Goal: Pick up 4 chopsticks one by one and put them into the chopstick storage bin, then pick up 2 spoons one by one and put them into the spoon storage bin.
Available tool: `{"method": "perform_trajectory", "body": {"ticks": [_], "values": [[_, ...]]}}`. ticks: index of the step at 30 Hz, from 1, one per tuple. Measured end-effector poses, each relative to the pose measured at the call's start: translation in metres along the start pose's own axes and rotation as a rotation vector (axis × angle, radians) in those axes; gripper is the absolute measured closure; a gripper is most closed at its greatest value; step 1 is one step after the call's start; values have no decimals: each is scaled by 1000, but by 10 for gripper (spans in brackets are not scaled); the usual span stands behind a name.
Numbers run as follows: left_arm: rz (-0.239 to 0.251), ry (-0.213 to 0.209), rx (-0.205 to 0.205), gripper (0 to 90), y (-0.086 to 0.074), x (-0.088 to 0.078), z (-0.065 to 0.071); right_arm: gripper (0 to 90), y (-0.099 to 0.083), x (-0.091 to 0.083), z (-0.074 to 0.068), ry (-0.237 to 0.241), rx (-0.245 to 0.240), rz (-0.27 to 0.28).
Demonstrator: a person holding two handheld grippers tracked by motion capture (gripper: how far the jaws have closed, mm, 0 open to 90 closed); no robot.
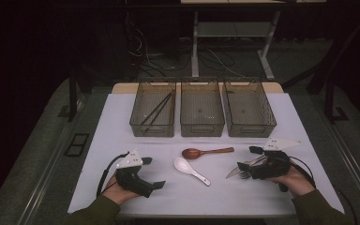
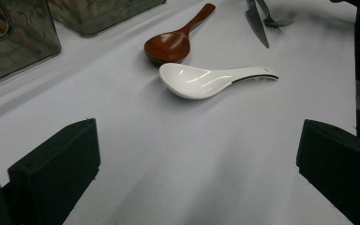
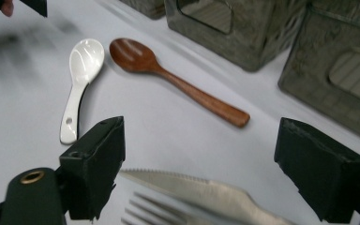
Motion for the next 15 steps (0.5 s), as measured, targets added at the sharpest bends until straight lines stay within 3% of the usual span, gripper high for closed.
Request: {"method": "perform_trajectory", "body": {"ticks": [8,15], "values": [[-2,3,7,0,0,-1,0,162,-23,-8,-1,1,29,-8],[-2,17,15,5,4,0,-1,162,-29,-10,0,2,38,-13]]}}
Point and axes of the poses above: each handheld gripper's, and its own axes: x roughly forward along the jaws, y roughly out of its top, z roughly to its right, the point moved 2 cm from there along x, roughly forward along the jaws
